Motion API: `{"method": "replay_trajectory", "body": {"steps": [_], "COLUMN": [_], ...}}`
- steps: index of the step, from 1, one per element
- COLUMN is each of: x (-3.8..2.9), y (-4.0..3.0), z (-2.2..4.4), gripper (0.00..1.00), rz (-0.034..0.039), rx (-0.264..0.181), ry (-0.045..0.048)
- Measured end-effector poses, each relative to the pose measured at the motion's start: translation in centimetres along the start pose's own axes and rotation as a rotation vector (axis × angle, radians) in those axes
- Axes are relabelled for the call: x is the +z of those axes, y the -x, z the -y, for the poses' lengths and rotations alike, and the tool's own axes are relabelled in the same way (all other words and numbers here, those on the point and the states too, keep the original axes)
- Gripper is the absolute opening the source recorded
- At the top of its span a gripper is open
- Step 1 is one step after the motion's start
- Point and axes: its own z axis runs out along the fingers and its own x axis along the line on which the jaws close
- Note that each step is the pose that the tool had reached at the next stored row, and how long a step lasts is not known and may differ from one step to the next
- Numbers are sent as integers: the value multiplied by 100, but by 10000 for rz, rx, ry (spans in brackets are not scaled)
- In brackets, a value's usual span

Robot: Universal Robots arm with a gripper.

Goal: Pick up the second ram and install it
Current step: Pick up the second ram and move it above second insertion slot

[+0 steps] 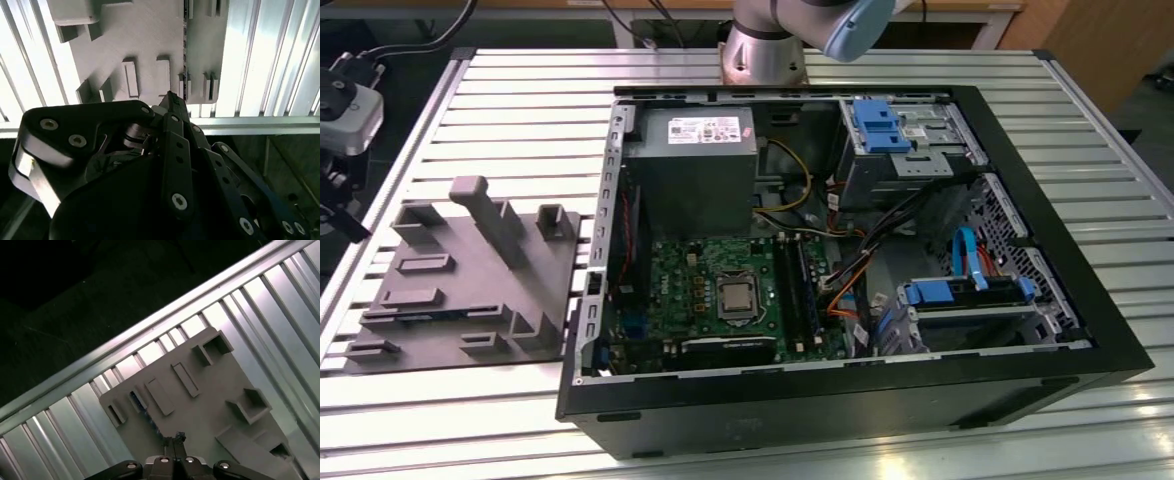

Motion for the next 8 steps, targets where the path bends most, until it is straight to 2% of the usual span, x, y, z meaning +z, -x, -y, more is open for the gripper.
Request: {"method": "replay_trajectory", "body": {"steps": [8], "x": [42], "y": [-1], "z": [2], "gripper": [11], "rz": [-65], "rx": [-1452], "ry": [35]}}
